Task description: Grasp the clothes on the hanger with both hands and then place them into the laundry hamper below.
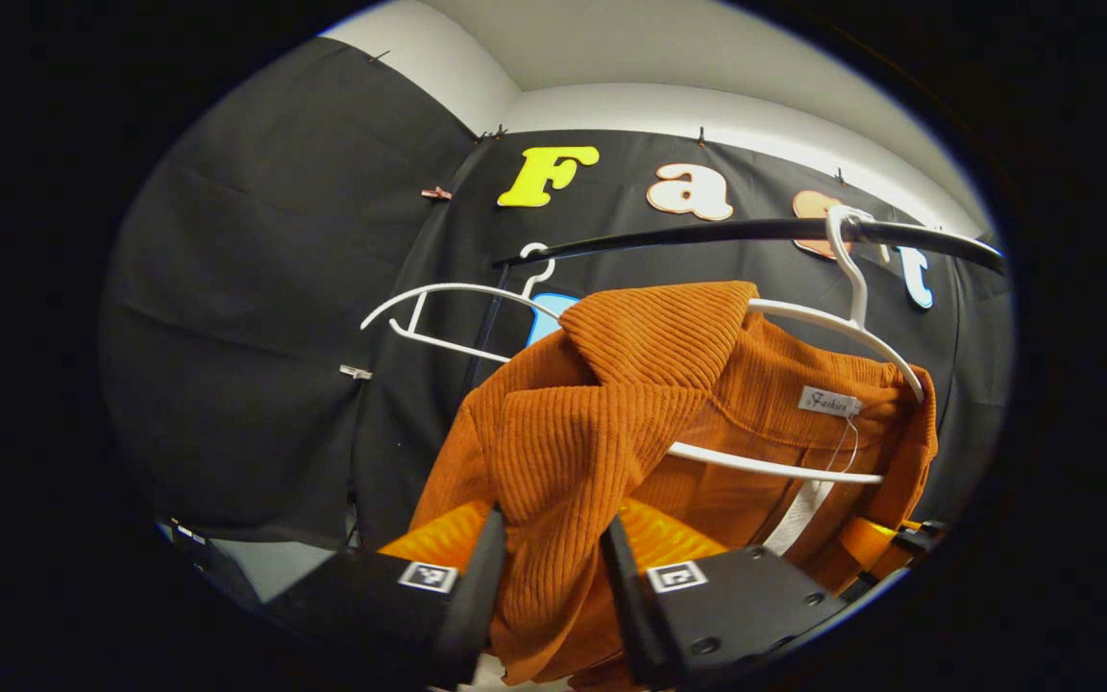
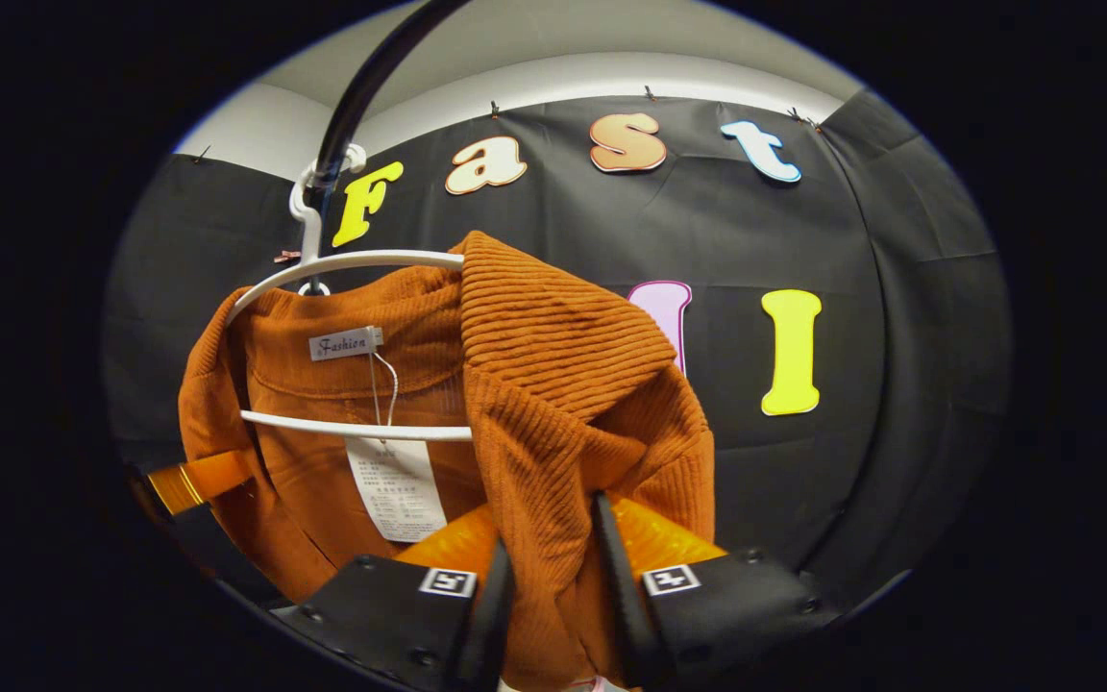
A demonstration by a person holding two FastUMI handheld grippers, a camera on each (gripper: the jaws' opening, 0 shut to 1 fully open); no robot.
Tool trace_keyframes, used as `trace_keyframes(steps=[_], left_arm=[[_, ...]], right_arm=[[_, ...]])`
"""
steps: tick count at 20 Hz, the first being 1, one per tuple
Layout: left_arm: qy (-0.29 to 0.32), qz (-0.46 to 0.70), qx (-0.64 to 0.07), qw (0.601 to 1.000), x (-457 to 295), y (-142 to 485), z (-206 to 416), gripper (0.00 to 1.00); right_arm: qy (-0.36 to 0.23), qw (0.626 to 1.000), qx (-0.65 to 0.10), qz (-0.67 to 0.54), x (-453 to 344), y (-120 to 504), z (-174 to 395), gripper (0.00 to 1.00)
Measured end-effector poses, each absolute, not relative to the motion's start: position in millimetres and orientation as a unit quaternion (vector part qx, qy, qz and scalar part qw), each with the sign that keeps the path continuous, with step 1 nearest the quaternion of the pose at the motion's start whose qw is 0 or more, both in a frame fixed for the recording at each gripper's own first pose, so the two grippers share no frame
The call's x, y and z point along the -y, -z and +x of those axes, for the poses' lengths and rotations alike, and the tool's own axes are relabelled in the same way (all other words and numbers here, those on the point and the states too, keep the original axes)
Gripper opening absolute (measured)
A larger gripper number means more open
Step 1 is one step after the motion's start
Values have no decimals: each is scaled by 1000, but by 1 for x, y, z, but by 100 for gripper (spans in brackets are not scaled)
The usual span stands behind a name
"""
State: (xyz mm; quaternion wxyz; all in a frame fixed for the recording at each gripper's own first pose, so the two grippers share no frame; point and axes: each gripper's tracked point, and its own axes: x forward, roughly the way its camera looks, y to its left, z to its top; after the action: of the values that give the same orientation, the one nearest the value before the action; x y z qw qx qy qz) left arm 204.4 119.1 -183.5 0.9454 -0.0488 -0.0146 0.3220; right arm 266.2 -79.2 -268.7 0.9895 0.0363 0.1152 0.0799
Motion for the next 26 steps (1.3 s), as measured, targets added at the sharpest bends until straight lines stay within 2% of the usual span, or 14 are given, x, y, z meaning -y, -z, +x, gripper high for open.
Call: trace_keyframes(steps=[1,2,4,6,8,9,10,15,16,18,23,24,26], left_arm=[[-329,-41,22,943,-124,177,204,36],[-330,-32,22,943,-125,176,207,18],[-327,-23,6,945,-126,179,210,7],[-333,-24,6,943,-127,173,200,6],[-345,-27,32,938,-134,157,187,6],[-353,-28,44,934,-139,149,182,6],[-359,-28,53,932,-144,141,178,6],[-380,12,85,921,-151,111,165,6],[-382,17,91,919,-152,105,164,6],[-380,21,100,919,-153,91,164,5],[-363,97,117,919,-168,57,171,5],[-357,110,109,921,-176,58,175,6],[-348,113,89,927,-194,69,183,5]], right_arm=[[-78,990,-112,36,81,268,266,46],[-86,990,-107,37,82,266,267,20],[-100,989,-104,41,82,266,264,17],[-97,990,-89,43,96,256,262,17],[-68,994,-71,41,122,247,266,17],[-55,995,-62,47,132,242,268,12],[-45,996,-56,55,139,239,271,17],[-30,995,-18,92,155,212,281,17],[-23,994,-1,109,161,200,282,13],[-9,992,18,125,174,189,290,17],[-24,994,13,108,168,191,307,17],[-28,994,10,101,166,194,310,13],[-36,995,0,92,160,205,311,17]])
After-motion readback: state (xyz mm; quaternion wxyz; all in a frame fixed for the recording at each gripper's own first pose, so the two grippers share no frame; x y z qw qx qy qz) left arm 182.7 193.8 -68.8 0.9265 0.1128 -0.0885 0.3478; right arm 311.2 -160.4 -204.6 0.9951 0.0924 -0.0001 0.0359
